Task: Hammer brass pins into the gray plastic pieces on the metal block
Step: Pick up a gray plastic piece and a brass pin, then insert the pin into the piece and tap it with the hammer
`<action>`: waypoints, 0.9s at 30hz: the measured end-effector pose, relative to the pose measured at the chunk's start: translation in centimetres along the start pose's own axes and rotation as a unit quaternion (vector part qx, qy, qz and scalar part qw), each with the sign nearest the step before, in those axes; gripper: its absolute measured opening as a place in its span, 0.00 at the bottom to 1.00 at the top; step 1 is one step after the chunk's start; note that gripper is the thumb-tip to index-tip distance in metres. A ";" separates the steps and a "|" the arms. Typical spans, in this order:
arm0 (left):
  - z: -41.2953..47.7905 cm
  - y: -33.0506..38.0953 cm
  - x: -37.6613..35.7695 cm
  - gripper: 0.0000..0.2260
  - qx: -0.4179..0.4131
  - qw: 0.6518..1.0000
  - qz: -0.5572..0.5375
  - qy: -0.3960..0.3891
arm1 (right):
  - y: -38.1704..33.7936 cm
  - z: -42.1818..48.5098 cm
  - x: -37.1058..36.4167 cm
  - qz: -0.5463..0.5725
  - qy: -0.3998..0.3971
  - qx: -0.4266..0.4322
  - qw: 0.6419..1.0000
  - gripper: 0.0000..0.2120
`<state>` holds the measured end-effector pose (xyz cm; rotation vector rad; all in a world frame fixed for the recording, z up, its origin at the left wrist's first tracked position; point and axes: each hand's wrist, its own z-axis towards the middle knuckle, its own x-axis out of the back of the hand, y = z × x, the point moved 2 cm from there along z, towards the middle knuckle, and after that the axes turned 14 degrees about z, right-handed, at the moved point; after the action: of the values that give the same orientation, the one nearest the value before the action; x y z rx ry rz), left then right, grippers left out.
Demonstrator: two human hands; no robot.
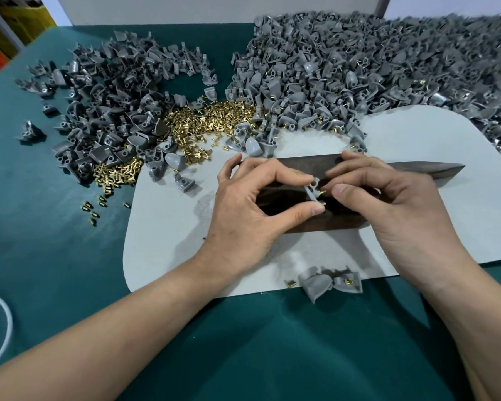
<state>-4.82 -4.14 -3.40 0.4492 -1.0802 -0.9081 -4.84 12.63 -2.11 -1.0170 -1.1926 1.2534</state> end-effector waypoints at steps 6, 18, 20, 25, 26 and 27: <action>-0.1 0.0 -0.1 0.12 0.007 1.000 -0.002 -0.001 | -0.3 -0.2 -0.1 -0.024 -0.009 0.012 1.000 0.02; -0.6 -0.1 0.5 0.16 -0.024 0.998 0.045 -0.020 | -0.4 -0.6 -1.2 -0.117 -0.015 0.064 0.991 0.08; -0.6 0.1 0.6 0.18 -0.024 0.998 0.056 -0.027 | -0.8 -0.5 -1.1 -0.149 -0.015 0.076 0.986 0.09; -0.5 0.2 0.6 0.18 0.003 0.999 0.045 -0.023 | -3.5 -0.4 3.3 -0.251 0.140 0.087 0.954 0.10; -0.5 0.1 0.6 0.16 0.015 0.999 0.034 -0.017 | -3.6 -0.6 4.5 -0.335 0.155 0.028 0.929 0.15; -0.5 -0.1 0.6 0.14 0.032 0.999 0.026 -0.010 | -3.2 -0.8 5.4 -0.414 0.146 -0.064 0.896 0.23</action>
<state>-4.32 -4.72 -3.36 0.4627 -1.1362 -0.8353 -3.93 17.82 1.45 -0.6281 -1.2733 0.3405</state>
